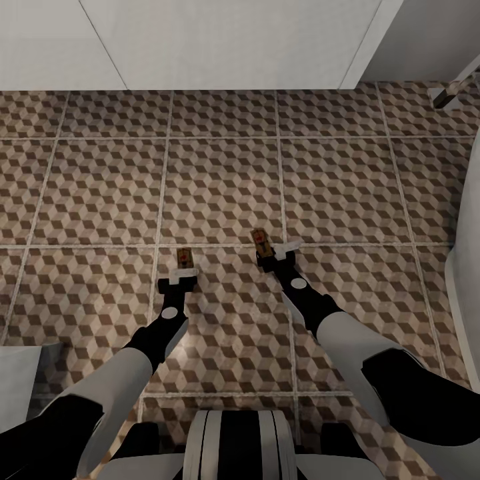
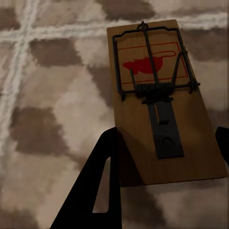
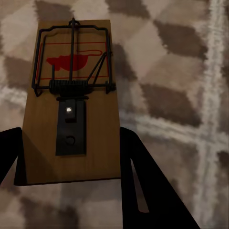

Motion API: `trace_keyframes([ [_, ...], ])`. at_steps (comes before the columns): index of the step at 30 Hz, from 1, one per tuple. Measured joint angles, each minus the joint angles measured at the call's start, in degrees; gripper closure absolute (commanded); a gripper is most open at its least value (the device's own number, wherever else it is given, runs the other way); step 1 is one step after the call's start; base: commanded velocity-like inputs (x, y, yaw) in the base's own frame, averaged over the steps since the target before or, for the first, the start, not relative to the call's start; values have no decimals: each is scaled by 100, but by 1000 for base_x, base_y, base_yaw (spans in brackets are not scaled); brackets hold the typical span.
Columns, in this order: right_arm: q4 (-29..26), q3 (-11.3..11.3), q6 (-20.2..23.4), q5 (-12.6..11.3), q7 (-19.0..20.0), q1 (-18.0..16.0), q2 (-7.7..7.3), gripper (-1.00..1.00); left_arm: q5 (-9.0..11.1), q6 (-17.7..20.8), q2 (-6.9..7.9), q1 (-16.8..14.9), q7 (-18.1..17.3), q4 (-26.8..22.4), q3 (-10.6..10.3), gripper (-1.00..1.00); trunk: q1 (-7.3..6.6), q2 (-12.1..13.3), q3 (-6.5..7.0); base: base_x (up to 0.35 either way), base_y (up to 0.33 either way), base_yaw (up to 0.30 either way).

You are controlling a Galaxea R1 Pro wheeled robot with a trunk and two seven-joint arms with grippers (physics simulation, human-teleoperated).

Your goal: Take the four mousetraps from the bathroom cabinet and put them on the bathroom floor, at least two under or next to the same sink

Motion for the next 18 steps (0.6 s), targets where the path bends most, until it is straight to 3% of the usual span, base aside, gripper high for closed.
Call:
trace_keyframes([
  [12, 146, 0, -113, 0, 0, 0, 12, 100, 0, -119, 4, 0, 1, 160, 0, 100, 0, 0, 0, 8, 0, 0],
  [18, 168, 0, -122, 0, 0, 0, 15, 100, 0, -122, 5, 0, 3, 166, 0, 100, -3, 0, 0, 220, 0, 0],
])
